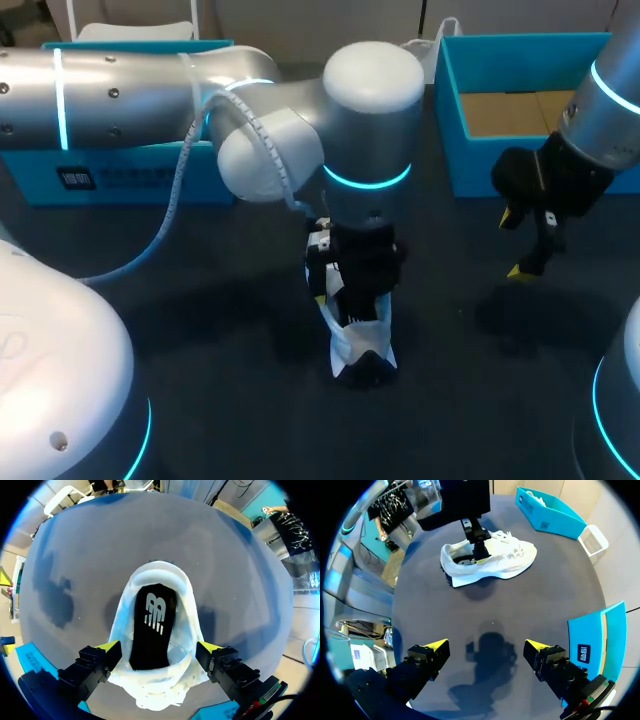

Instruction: Take the shoe out of the shoebox, open the shoe tongue, remove and reinsert the insole, then place the shoe into the shoebox

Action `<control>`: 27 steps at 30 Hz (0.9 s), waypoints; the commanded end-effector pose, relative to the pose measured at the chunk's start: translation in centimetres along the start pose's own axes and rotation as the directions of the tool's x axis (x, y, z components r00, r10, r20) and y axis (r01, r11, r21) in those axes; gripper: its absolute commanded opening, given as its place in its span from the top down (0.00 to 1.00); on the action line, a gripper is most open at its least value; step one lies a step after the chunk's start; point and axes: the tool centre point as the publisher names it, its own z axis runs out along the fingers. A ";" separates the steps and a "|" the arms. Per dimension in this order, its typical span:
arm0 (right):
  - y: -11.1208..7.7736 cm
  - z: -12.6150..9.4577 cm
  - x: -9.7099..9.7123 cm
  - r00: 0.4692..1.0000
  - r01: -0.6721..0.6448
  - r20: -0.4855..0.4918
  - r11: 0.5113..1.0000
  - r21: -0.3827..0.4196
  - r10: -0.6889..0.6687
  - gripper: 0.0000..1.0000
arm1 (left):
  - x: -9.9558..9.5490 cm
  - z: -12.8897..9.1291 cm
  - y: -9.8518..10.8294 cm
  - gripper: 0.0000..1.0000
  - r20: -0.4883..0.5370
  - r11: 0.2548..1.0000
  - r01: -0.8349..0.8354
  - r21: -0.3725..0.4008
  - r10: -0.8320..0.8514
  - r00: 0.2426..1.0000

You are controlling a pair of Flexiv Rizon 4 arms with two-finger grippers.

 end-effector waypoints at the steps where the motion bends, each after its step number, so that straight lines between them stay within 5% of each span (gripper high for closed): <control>1: 0.0 0.0 0.0 1.000 -0.001 0.001 1.000 0.002 0.001 0.00 | 0.5 0.0 0.0 0.00 0.016 0.999 -0.031 0.019 0.031 0.999; 27: 0.0 0.0 0.0 1.000 -0.001 0.001 1.000 0.002 0.001 0.00 | -0.1 -1.0 1.9 0.00 0.030 1.000 -0.007 0.025 0.006 1.000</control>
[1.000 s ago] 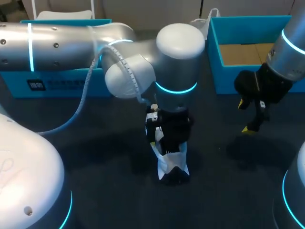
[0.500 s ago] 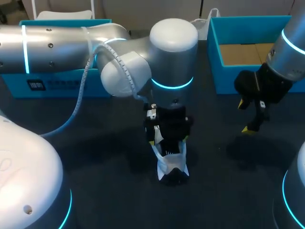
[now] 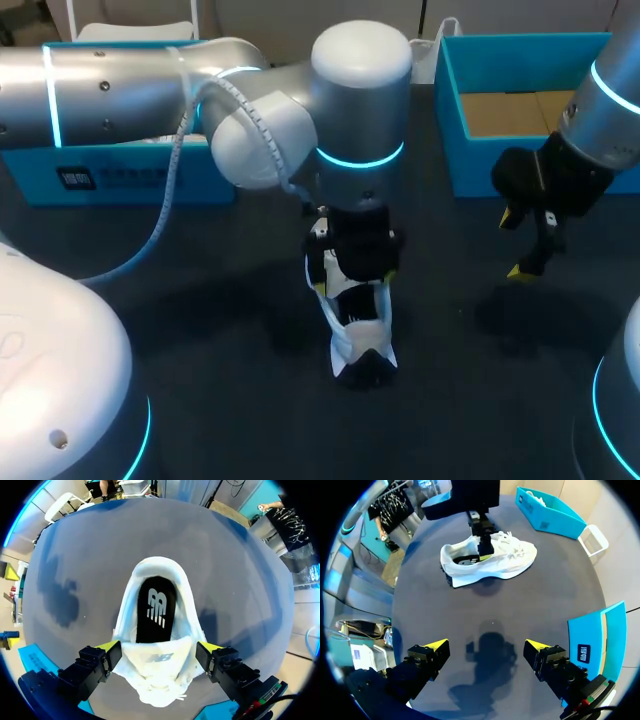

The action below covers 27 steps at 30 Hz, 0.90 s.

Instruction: Take the shoe out of the shoebox, open the shoe tongue, remove and reinsert the insole, then place the shoe into the shoebox

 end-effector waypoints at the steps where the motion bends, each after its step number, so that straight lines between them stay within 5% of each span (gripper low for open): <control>1: 0.0 0.0 0.0 1.000 -0.001 0.001 1.000 0.002 0.001 0.00 | 0.2 -0.3 0.5 0.00 0.011 1.000 0.008 0.007 -0.008 1.000; 25: 0.0 0.0 0.0 1.000 -0.001 0.001 1.000 0.002 0.001 0.00 | 0.8 -3.9 3.6 0.00 0.063 0.997 0.072 -0.025 -0.070 0.996; 27: 0.0 0.0 0.0 1.000 -0.001 0.001 1.000 0.002 0.001 0.00 | 0.8 -4.0 3.6 0.09 0.066 0.997 0.073 -0.025 -0.072 0.995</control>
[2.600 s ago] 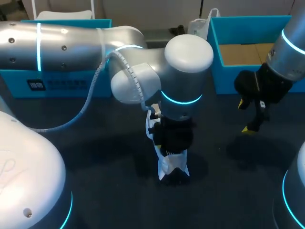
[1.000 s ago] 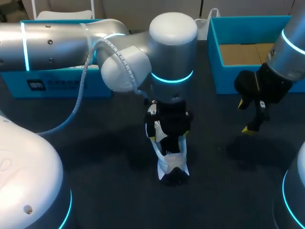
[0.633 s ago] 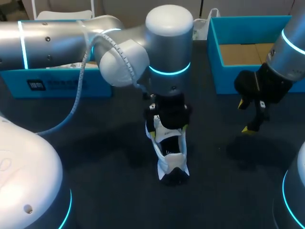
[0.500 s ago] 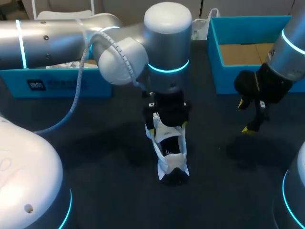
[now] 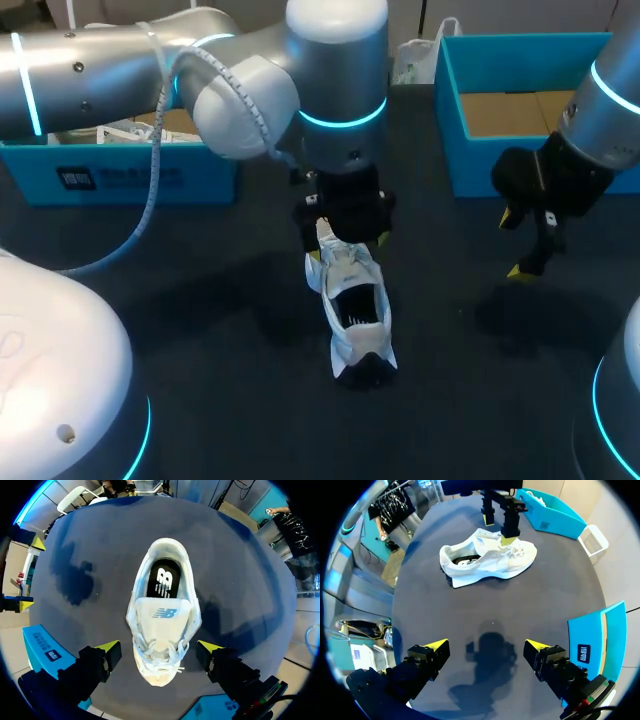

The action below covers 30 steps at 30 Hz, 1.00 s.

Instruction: Take the shoe out of the shoebox, open the shoe tongue, remove and reinsert the insole, then place the shoe into the shoebox

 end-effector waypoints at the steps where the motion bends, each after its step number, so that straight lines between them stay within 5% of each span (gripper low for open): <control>1: 0.0 0.0 0.0 1.000 -0.001 0.001 1.000 0.002 0.001 0.00 | 0.7 -0.5 0.0 0.13 0.017 1.000 0.000 -0.001 0.000 1.000; 3: 0.0 0.0 0.0 1.000 -0.001 0.001 1.000 0.002 0.001 0.00 | 0.7 -0.5 -0.2 0.31 0.021 1.000 -0.002 0.004 0.001 1.000; 4: 0.0 0.0 0.0 1.000 -0.001 0.001 1.000 0.002 0.001 0.00 | 0.7 -0.4 -0.3 0.51 0.022 1.000 -0.007 0.013 0.007 1.000; 7: 0.0 0.0 0.0 1.000 -0.001 0.001 1.000 0.002 0.001 0.00 | 0.7 -0.2 -0.6 0.61 0.024 0.999 -0.021 0.035 0.020 1.000; 30: 0.0 0.0 0.0 1.000 -0.001 0.001 1.000 0.002 0.001 0.00 | 1.0 3.8 -4.0 0.61 0.002 0.989 -0.079 0.125 0.079 0.997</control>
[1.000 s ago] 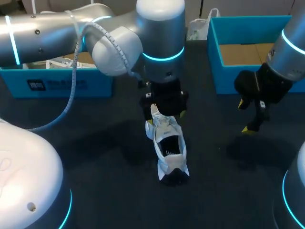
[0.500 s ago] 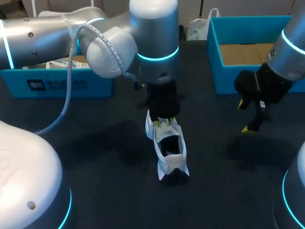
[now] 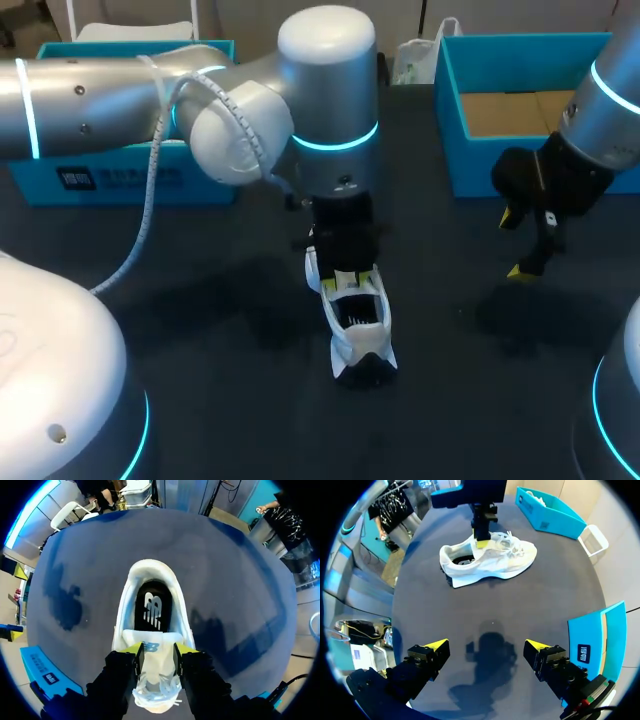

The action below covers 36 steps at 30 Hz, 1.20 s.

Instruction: Take the shoe out of the shoebox, open the shoe tongue, remove and reinsert the insole, then place the shoe into the shoebox

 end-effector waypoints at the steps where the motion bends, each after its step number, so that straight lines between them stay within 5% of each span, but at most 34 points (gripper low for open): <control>1: 0.0 0.0 0.0 1.000 -0.001 0.001 1.000 0.002 0.001 0.00 | -0.3 -0.2 0.1 0.62 0.017 1.000 0.003 -0.005 -0.003 1.000; 6: 0.0 0.0 0.0 1.000 -0.001 0.001 1.000 0.002 0.001 0.00 | -0.4 -1.4 0.0 0.61 0.038 1.000 -0.001 -0.014 0.002 0.999; 14: 0.0 0.0 0.0 1.000 -0.001 0.001 1.000 0.002 0.001 0.00 | -0.8 0.5 -0.5 0.61 0.015 1.000 0.002 -0.005 -0.002 1.000; 28: 0.0 0.0 0.0 1.000 -0.001 0.001 1.000 0.002 0.001 0.00 | 0.2 -3.4 -1.3 0.59 0.073 0.997 0.069 -0.026 -0.067 0.995; 30: 0.0 0.0 0.0 1.000 -0.001 0.001 1.000 0.002 0.001 0.00 | 0.3 -3.9 -1.9 0.49 0.083 0.993 0.121 -0.003 -0.120 0.989; 32: 0.0 0.0 0.0 1.000 -0.001 0.001 1.000 0.002 0.001 0.00 | 0.5 -4.3 -2.3 0.11 0.089 0.984 0.178 0.016 -0.179 0.980; 33: 0.0 0.0 0.0 1.000 -0.001 0.001 1.000 0.002 0.001 0.00 | 0.6 -4.5 -2.6 0.00 0.093 0.971 0.236 0.023 -0.237 0.967; 36: 0.0 0.0 0.0 1.000 -0.001 0.001 1.000 0.002 0.001 0.00 | 0.9 -5.0 -2.9 0.00 0.107 0.959 0.282 -0.040 -0.276 0.955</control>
